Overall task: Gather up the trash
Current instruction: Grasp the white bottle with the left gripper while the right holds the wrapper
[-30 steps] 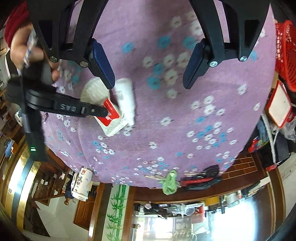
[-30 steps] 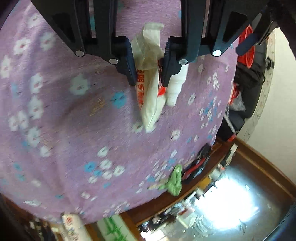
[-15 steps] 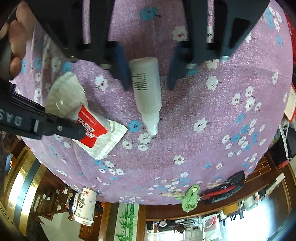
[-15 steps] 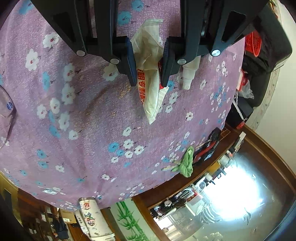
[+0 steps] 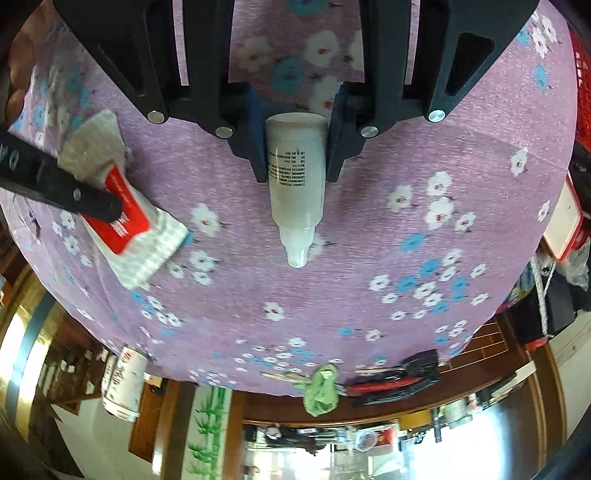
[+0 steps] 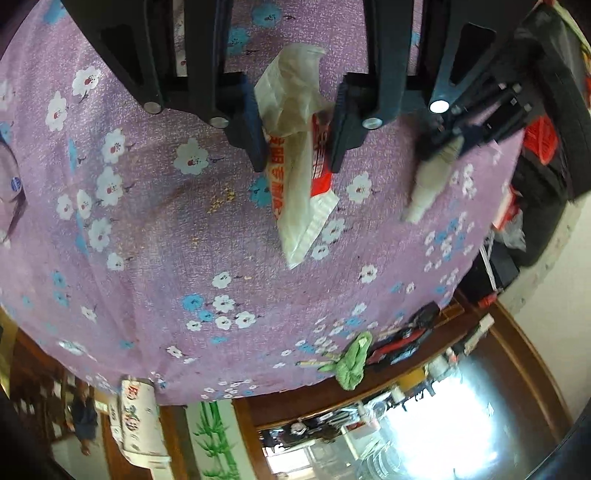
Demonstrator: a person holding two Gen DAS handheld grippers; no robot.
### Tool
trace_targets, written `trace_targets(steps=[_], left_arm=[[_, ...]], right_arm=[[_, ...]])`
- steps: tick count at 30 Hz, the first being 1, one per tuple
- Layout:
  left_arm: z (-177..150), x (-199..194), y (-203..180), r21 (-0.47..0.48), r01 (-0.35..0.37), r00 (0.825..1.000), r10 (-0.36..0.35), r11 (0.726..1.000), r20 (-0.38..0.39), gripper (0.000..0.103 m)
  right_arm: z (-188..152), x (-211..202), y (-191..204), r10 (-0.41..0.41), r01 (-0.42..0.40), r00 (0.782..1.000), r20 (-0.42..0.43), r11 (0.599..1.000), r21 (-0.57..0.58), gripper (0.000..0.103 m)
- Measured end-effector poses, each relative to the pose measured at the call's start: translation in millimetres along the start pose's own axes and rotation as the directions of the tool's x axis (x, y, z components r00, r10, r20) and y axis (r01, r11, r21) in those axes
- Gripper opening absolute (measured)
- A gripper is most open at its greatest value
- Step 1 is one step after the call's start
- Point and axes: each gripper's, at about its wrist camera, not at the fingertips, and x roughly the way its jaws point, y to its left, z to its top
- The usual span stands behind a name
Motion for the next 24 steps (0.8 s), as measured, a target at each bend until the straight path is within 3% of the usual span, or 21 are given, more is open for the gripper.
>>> trace_targets(steps=[7,24], left_arm=[[0,-4,1,0.014,-0.042,0.998,0.041,0.999,0.047,0.028],[0,-2,3,0.015,-0.065,0.996,0.064,0.998,0.056,0.028]], right_arm=[[-3,2,8,-0.048,0.049,0.999,0.007,0.997,-0.058,0.045],[-6,3,16,-0.094,0.094,0.996,0.009,0.989,-0.116,0.046]])
